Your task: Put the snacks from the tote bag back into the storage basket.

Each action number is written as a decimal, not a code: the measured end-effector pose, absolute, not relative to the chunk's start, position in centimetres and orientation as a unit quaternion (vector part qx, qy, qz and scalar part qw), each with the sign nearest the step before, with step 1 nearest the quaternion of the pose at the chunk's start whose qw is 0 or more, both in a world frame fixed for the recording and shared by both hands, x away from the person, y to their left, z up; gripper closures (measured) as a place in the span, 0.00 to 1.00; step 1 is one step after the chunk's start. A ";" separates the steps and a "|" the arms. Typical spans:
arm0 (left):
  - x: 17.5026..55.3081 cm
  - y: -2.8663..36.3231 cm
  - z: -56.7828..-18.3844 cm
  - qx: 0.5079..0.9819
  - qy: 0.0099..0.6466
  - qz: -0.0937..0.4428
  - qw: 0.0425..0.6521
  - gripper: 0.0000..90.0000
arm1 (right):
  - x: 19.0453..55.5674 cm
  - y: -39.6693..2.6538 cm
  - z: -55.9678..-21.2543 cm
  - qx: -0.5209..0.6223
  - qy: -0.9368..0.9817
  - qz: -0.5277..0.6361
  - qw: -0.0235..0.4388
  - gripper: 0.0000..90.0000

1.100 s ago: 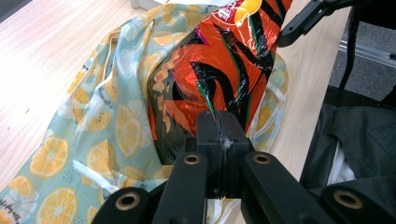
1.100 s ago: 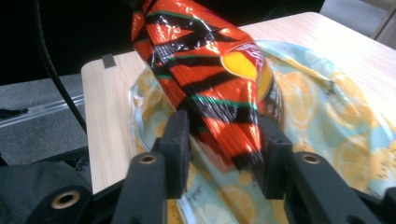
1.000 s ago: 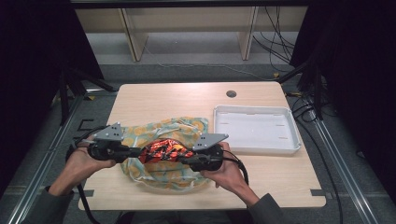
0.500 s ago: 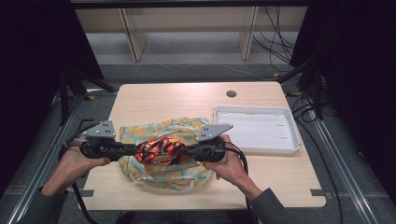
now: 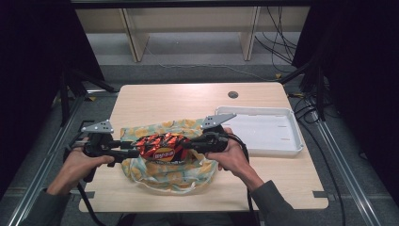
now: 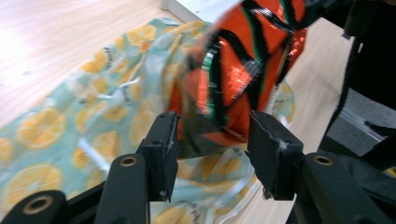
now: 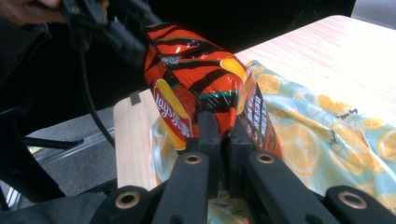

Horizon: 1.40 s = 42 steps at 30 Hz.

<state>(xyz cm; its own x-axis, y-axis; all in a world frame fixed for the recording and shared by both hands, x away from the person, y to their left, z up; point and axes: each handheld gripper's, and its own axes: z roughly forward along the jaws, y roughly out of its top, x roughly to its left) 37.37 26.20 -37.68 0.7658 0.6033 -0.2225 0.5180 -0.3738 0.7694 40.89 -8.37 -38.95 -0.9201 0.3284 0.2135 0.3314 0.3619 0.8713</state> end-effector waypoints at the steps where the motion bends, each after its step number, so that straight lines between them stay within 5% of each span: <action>1: 37.5 25.8 -38.0 0.821 0.343 0.041 0.454 0.59 | 40.9 -8.3 -38.9 -0.201 -0.825 -0.528 -0.007 0.97; 9: 38.0 25.0 -38.6 0.803 0.349 0.037 0.481 0.90 | 40.9 -7.9 -39.1 -0.222 -0.824 -0.521 -0.022 0.87; 11: 37.9 25.0 -38.6 0.797 0.357 0.040 0.486 0.95 | 40.6 -8.0 -39.4 -0.240 -0.821 -0.517 -0.029 0.78; 17: 37.9 24.9 -38.7 0.792 0.364 0.035 0.489 0.96 | 39.1 -8.1 -41.0 -0.252 -0.825 -0.504 -0.049 0.76; 21: 37.8 24.7 -38.6 0.794 0.362 0.037 0.487 0.97 | 39.0 -7.5 -41.5 -0.234 -0.811 -0.529 -0.088 0.82; 29: 38.0 24.8 -38.6 0.793 0.362 0.031 0.489 0.97 | 39.3 -7.1 -41.3 -0.242 -0.800 -0.542 -0.091 0.96; 34: 38.0 25.0 -38.6 0.796 0.358 0.033 0.488 0.92 | 39.6 -7.1 -41.4 -0.249 -0.793 -0.552 -0.069 1.00; 42: 36.6 25.6 -39.1 0.811 0.360 0.098 0.450 0.49 | 39.5 -7.3 -40.8 -0.251 -0.792 -0.553 -0.060 1.00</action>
<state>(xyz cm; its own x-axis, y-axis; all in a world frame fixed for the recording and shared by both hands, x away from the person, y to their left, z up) 36.60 25.61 -39.10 0.7210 0.6727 -0.1660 0.4968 -0.3348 0.8007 39.46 -7.26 -40.82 -0.8672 0.4635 0.1819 0.3302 0.2621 0.9068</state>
